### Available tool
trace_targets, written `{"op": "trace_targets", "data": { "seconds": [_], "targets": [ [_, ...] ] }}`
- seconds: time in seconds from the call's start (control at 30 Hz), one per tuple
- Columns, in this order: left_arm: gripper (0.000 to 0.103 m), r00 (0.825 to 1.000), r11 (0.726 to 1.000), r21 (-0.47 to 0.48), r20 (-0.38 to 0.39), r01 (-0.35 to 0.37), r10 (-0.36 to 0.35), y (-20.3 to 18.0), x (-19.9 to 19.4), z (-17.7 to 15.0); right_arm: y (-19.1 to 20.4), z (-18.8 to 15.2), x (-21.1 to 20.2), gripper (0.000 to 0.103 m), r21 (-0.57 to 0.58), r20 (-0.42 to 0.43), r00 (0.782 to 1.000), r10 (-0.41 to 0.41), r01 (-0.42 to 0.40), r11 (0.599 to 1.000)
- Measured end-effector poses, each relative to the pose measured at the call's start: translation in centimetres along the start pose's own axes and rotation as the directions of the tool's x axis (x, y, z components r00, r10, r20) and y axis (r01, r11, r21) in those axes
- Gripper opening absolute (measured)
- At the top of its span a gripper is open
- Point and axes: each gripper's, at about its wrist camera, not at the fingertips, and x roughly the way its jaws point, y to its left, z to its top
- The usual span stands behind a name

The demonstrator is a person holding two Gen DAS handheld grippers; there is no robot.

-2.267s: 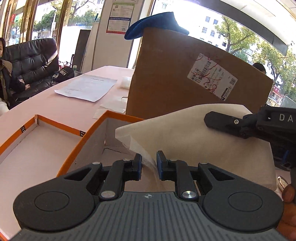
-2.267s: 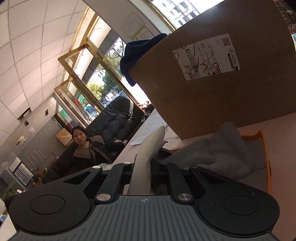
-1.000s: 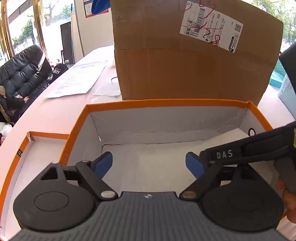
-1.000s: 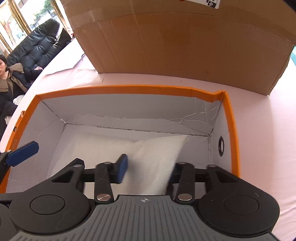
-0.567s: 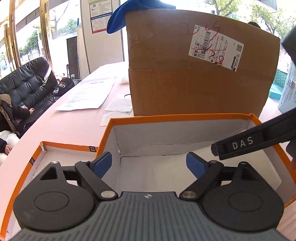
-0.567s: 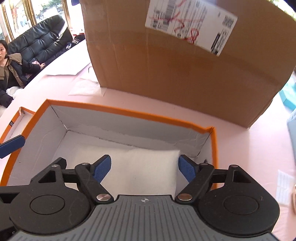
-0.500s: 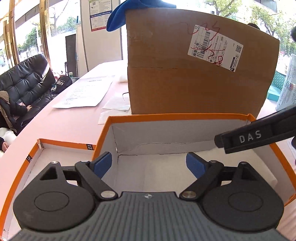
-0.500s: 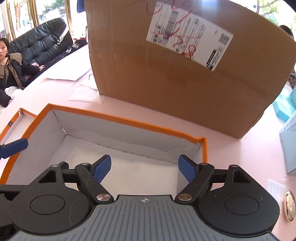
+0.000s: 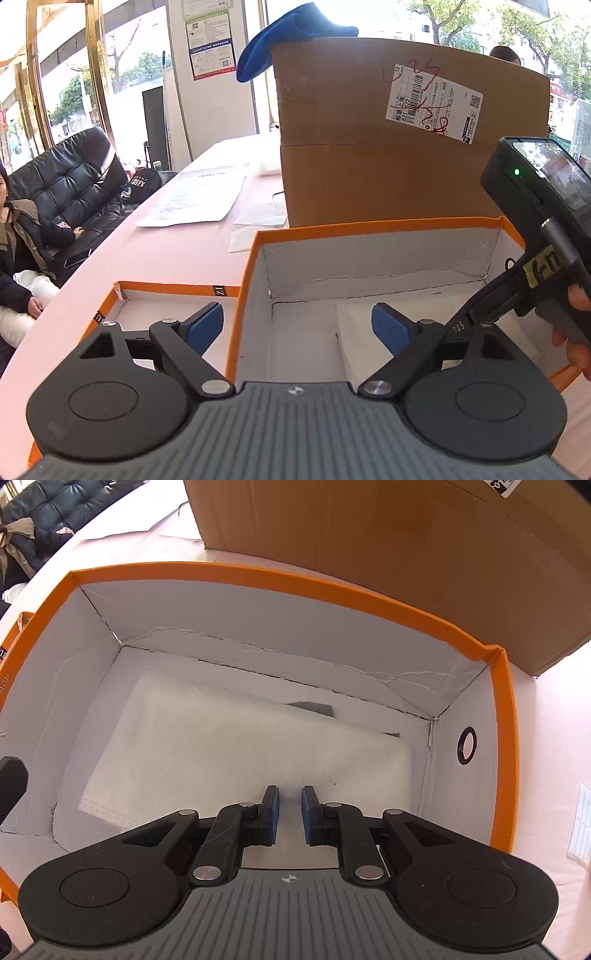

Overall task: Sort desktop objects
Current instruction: 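Lower the cloth bag into the box and open the right gripper, then move the right gripper back to the gold egg-shaped object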

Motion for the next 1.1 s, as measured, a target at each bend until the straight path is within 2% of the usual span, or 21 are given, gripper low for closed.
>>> {"op": "trace_targets", "data": {
  "seconds": [0.07,0.13,0.17,0.23,0.3,0.37,0.4,0.43,0.57,0.7,0.77,0.9,1.03,1.1],
  "targets": [
    [0.087,1.0,1.0,-0.002,0.004,-0.008,0.008,0.1,-0.5,0.2,-0.7,-0.4,-0.9,0.015,0.028,0.032,0.999,0.028,-0.029,0.999],
    [0.087,1.0,1.0,-0.015,0.01,0.006,-0.006,-0.1,-0.9,0.5,-1.5,-1.3,-2.9,0.031,0.034,0.116,0.991,0.072,-0.076,0.996],
    [0.087,1.0,0.999,-0.021,0.008,0.024,-0.023,-0.4,-1.0,0.7,-2.1,-2.0,-4.2,0.037,0.039,0.176,0.98,0.096,-0.104,0.994],
    [0.087,0.997,0.997,-0.031,-0.007,0.072,-0.072,-1.4,-1.1,0.9,-3.3,-3.8,-7.0,0.061,0.033,0.297,0.944,0.145,-0.162,0.986],
    [0.089,0.993,0.992,-0.043,-0.018,0.116,-0.117,-2.9,-1.2,1.0,-4.7,-6.1,-9.9,0.07,0.031,0.414,0.895,0.165,-0.195,0.98],
    [0.095,0.988,0.987,-0.043,-0.013,0.152,-0.153,-4.7,-1.4,0.9,-6.3,-8.1,-12.1,0.077,0.039,0.509,0.847,0.153,-0.2,0.979],
    [0.098,0.986,0.985,-0.038,-0.002,0.167,-0.168,-5.6,-1.6,0.8,-7.0,-9.4,-13.0,0.084,0.045,0.546,0.826,0.14,-0.196,0.98],
    [0.103,0.983,0.983,-0.025,0.015,0.181,-0.181,-6.6,-1.9,0.7,-7.9,-10.6,-13.7,0.088,0.054,0.581,0.805,0.124,-0.19,0.98],
    [0.103,0.965,0.97,0.069,0.102,0.234,-0.24,-11.7,-3.5,0.5,-11.5,-15.3,-15.4,0.098,0.118,0.67,0.741,0.054,-0.178,0.977],
    [0.103,0.933,0.942,0.136,0.152,0.306,-0.325,-17.4,-5.3,1.1,-15.8,-19.0,-15.1,0.102,0.24,0.715,0.696,-0.059,-0.165,0.957],
    [0.103,0.911,0.921,0.164,0.164,0.353,-0.378,-20.5,-6.1,1.3,-18.7,-20.9,-15.4,0.103,0.3,0.717,0.687,-0.115,-0.156,0.941],
    [0.103,0.873,0.881,0.212,0.164,0.424,-0.46,-26.0,-6.6,1.4,-24.2,-23.9,-15.8,0.103,0.414,0.684,0.697,-0.216,-0.128,0.901],
    [0.103,0.847,0.843,0.244,0.126,0.479,-0.517,-31.4,-5.8,1.3,-29.5,-27.5,-15.7,0.103,0.518,0.653,0.7,-0.288,-0.136,0.845],
    [0.103,0.842,0.833,0.253,0.105,0.492,-0.53,-33.8,-4.9,1.2,-32.0,-29.0,-15.2,0.103,0.566,0.638,0.711,-0.297,-0.171,0.806]
  ]
}}
